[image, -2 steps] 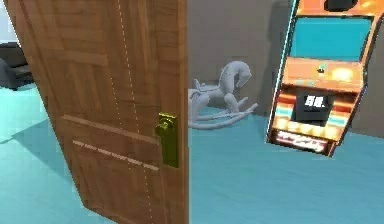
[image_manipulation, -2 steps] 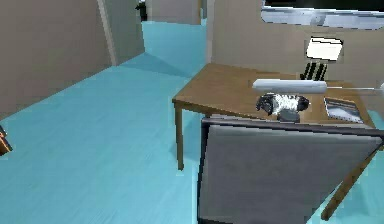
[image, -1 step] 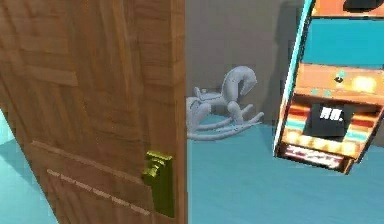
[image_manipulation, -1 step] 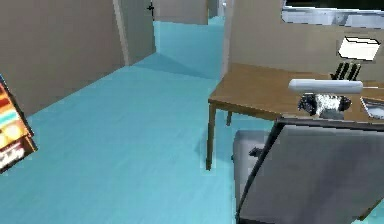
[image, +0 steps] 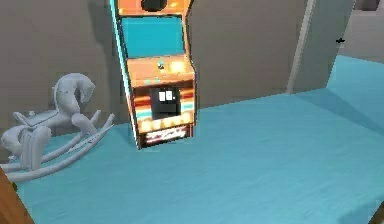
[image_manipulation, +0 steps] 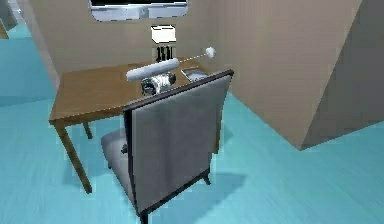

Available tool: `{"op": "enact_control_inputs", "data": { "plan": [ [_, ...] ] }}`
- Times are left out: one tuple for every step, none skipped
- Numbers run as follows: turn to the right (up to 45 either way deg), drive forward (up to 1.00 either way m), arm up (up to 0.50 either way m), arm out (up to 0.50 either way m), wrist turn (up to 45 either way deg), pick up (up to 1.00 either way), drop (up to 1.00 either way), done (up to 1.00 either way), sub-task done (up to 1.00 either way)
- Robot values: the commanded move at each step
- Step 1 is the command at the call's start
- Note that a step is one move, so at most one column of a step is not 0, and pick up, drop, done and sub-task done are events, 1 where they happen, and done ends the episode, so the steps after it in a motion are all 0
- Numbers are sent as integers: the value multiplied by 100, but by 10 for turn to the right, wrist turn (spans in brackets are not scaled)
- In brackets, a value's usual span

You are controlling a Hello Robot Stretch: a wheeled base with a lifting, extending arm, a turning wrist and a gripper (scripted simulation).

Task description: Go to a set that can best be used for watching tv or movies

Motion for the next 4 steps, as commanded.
{"op": "enact_control_inputs", "data": {
  "plan": [
    [150, 0, 0, 0, 0, 0, 0, 0, 0],
    [0, 100, 0, 0, 0, 0, 0, 0, 0],
    [0, 35, 0, 0, 0, 0, 0, 0, 0],
    [450, 0, 0, 0, 0, 0, 0, 0, 0]
  ]
}}
